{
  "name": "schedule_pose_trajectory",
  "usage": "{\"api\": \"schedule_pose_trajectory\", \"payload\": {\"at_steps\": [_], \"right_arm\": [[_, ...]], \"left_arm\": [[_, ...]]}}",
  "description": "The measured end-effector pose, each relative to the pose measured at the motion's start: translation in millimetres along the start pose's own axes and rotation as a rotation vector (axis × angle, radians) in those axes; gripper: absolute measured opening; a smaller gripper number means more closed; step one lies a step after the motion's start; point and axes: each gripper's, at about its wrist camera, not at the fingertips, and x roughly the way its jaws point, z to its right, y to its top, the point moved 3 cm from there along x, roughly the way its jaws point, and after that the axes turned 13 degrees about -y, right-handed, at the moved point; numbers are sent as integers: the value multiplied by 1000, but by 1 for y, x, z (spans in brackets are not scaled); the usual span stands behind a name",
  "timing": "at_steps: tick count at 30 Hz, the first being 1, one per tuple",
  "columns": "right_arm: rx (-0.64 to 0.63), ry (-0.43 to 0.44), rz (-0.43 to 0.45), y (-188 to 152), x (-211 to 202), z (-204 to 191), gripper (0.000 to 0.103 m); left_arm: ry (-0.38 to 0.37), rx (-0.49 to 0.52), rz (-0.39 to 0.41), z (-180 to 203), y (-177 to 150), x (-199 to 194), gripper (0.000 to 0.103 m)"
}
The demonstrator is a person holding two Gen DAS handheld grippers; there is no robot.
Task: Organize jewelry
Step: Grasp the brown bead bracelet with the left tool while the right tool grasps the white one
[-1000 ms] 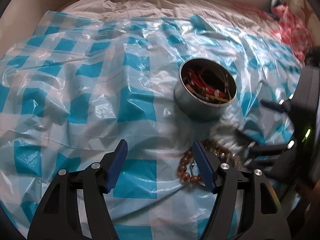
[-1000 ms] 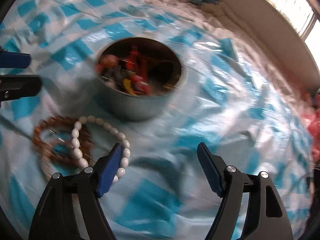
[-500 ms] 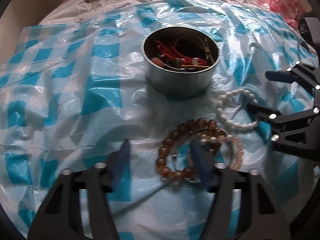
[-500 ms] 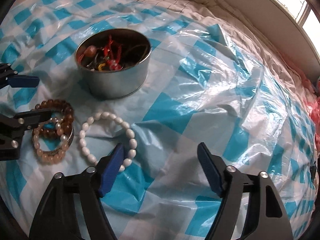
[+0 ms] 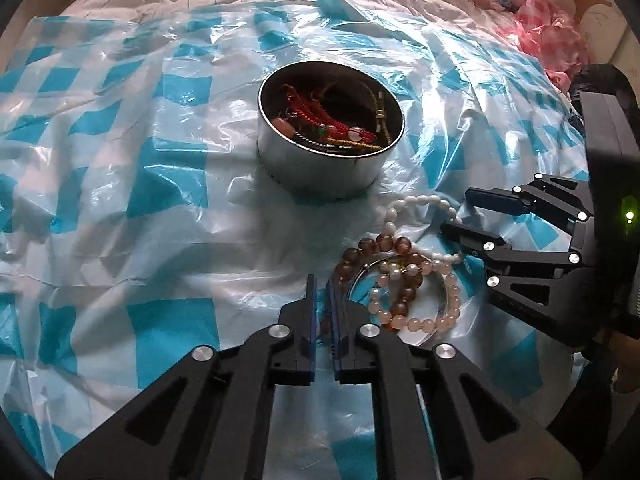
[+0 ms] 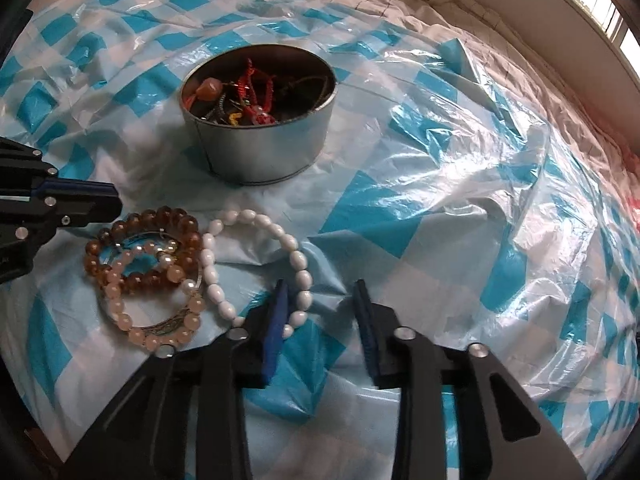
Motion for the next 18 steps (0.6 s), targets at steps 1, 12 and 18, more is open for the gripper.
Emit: {"api": "schedule_pose_trajectory", "payload": {"at_steps": [1,12,18], "right_arm": [[1,-1,-1,0,0,1,40],[-1,-6,0,0,2,3,45],[-5,54,7,-1,2,-4,21]], "left_arm": [[-7,0,2,0,1,0,22],[71,43,-32,4,-1,19,33],[36,70,-19,18,2,13,11]]}}
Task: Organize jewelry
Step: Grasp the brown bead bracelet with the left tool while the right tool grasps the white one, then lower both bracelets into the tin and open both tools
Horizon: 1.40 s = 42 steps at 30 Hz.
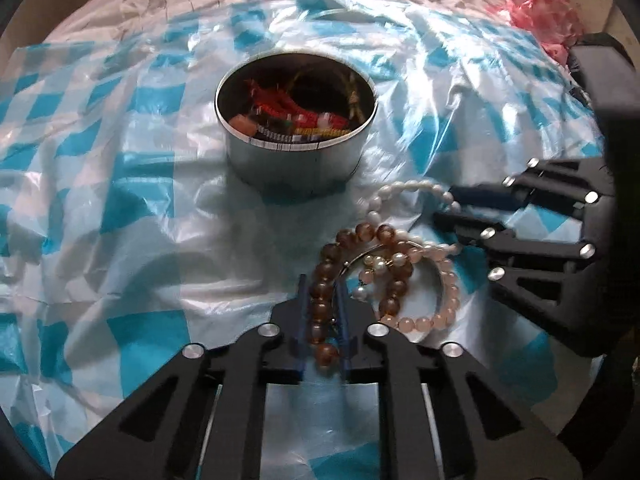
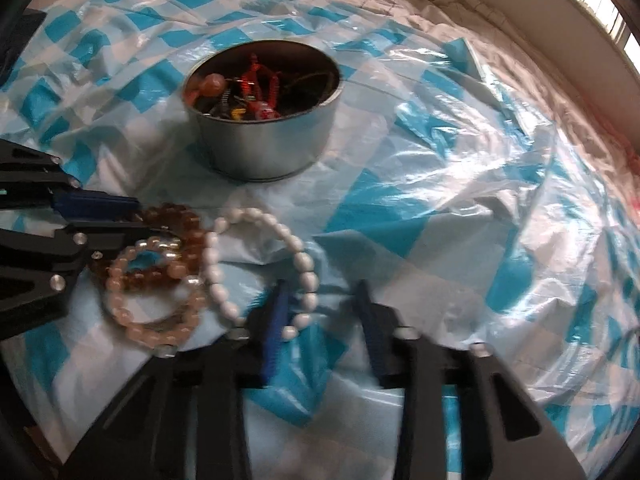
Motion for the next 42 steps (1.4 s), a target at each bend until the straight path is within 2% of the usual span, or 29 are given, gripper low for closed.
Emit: {"api": "schedule_pose_trajectory", "payload": {"at_steps": [1,2,5,11,19,24,28,42], "right_arm": [[0,-6,5,0,-1,0,18],[12,10,4,1,-2,1,10],[92,83,11,3,-10,12,8],[223,169,37,5,-27,36,8],[342,263,67,6,-41,54,8],[381,313,88,8,-45,55,8],[399,340,115,11,-51,55,8],[521,513,295,21,-92,64,8]], "left_arm": [[-22,-11,19,0,2,-6,10],[-44,-21,47,1,4,-15,10],[-111,-35,122,2,10,-44,10],[-224,-52,226,6,13,-79,10],[-292,-83,322,8,21,-104,10],[-280,-96,332,5,24,-103,11],[-232,-101,337,3,27,-101,11],[-139,-64,357,7,34,-101,10]]}}
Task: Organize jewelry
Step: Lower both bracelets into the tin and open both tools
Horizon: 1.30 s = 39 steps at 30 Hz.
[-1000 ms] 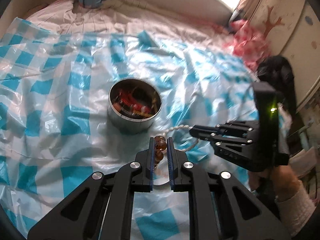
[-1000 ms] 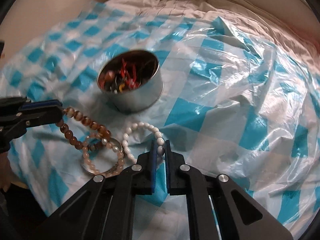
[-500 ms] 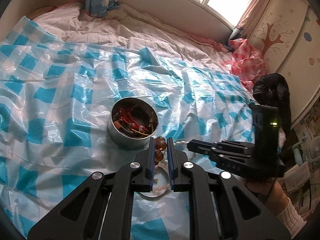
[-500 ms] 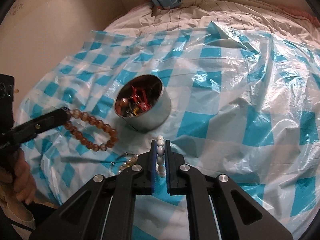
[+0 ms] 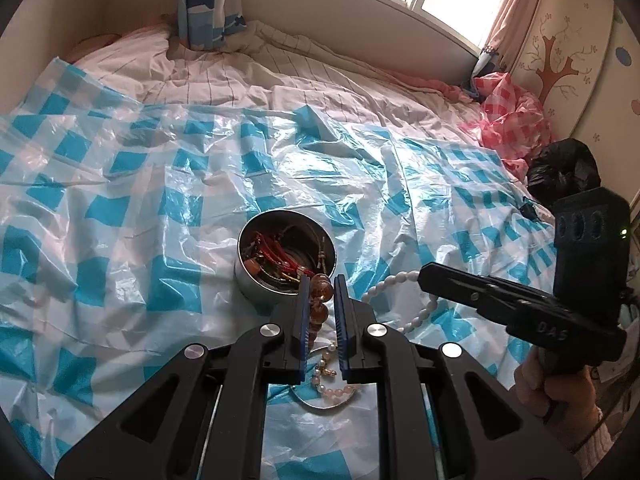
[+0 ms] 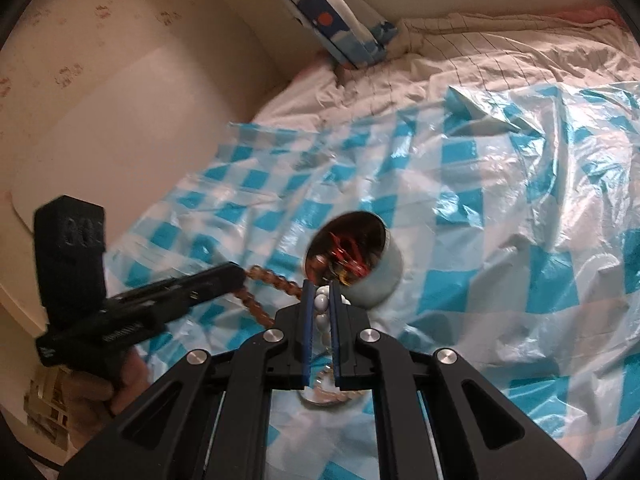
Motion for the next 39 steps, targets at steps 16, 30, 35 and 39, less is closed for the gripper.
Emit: {"api": "schedule_pose_trajectory", "payload": {"at_steps": [16,30,35,39], "right_arm": [[12,54,27,8,7,-6,9],[39,98,84,26,22,-9,9],[52,95,93,27,31,-12,9],[64,79,102,29,37,-11,9]], "left_arm": [[44,32,24,-4,11,-1,11],[26,-17,67,-21,28,3,11],[17,-56,78,-27,31,10,11],[16,-89,90,-34,33,14,11]]}}
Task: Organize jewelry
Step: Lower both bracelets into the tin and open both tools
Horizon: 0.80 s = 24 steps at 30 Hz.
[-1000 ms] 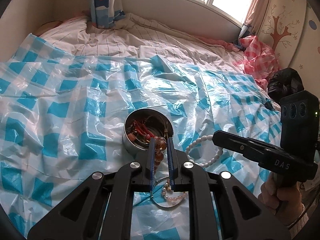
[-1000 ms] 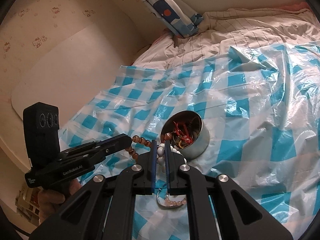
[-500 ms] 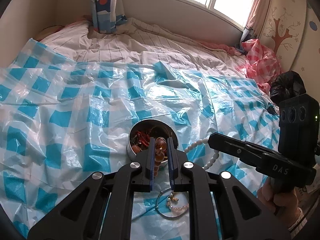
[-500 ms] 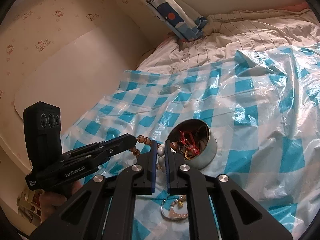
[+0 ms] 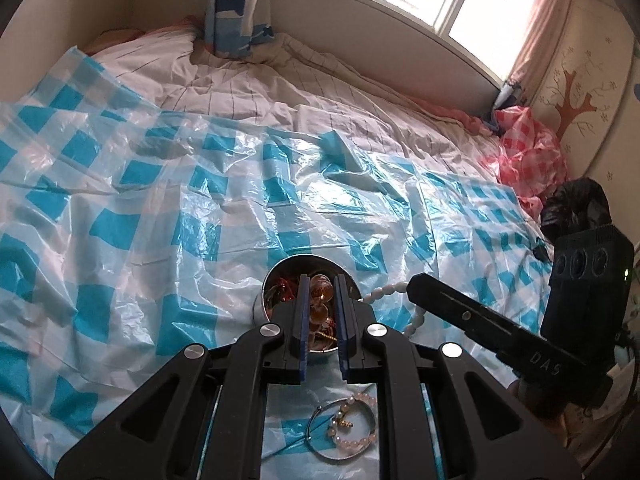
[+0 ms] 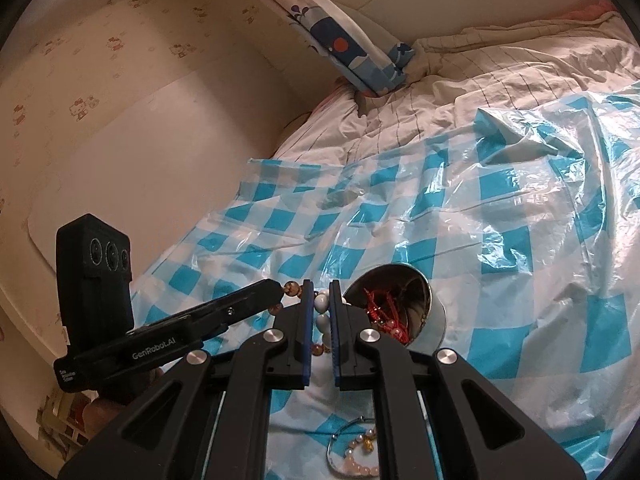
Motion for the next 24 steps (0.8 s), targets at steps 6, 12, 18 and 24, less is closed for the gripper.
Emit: {"api": "schedule_pose_trajectory", "payload": {"at_steps": [6,12,18,24], "right_arm": [[-3,-41,38,6,9,0,9],[-43,-97,51,10,25,0,8],[-102,-144,-46,-5,57,-1,12],[-93,-152,-49,-6,53,3,24]], "left_arm": [[-30,-54,16,-6,2,10,11],[-84,-175,11,-25,3,33,11],[-27,-258,-44,-45,-5,56,14],[14,-272,-4,-53,-4,43,29]]}}
